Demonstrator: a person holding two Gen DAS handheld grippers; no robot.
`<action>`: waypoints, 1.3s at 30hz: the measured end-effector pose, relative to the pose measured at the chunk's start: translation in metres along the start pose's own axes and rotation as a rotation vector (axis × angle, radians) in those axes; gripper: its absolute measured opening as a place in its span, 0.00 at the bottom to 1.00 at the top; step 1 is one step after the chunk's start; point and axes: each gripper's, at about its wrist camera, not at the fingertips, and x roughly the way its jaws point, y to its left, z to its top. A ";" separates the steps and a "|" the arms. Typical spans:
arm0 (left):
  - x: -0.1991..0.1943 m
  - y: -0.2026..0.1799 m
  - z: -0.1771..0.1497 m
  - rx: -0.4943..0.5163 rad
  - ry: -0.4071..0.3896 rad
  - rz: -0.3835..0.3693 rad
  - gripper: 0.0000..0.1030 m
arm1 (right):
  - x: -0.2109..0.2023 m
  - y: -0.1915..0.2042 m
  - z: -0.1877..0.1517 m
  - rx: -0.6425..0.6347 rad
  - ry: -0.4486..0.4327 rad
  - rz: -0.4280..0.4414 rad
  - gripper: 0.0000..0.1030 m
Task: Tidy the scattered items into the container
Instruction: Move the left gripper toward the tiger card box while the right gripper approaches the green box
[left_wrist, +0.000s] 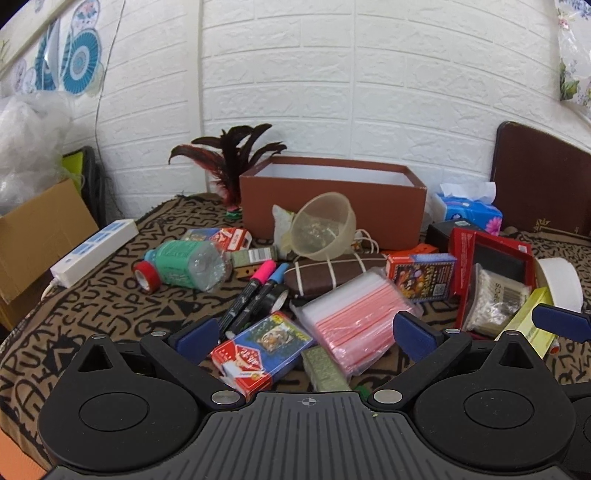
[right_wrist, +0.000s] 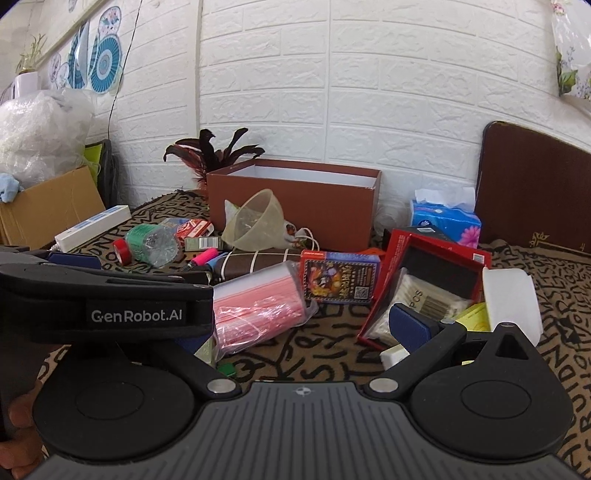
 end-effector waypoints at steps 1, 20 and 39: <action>0.002 0.002 -0.002 0.003 0.007 0.001 1.00 | 0.002 0.002 -0.003 -0.003 0.001 0.001 0.98; 0.037 0.029 -0.031 -0.016 0.146 -0.066 0.99 | 0.033 0.013 -0.032 0.000 0.103 0.068 0.98; 0.060 0.065 -0.029 0.020 0.168 -0.083 0.86 | 0.054 0.044 -0.036 -0.076 0.156 0.128 0.77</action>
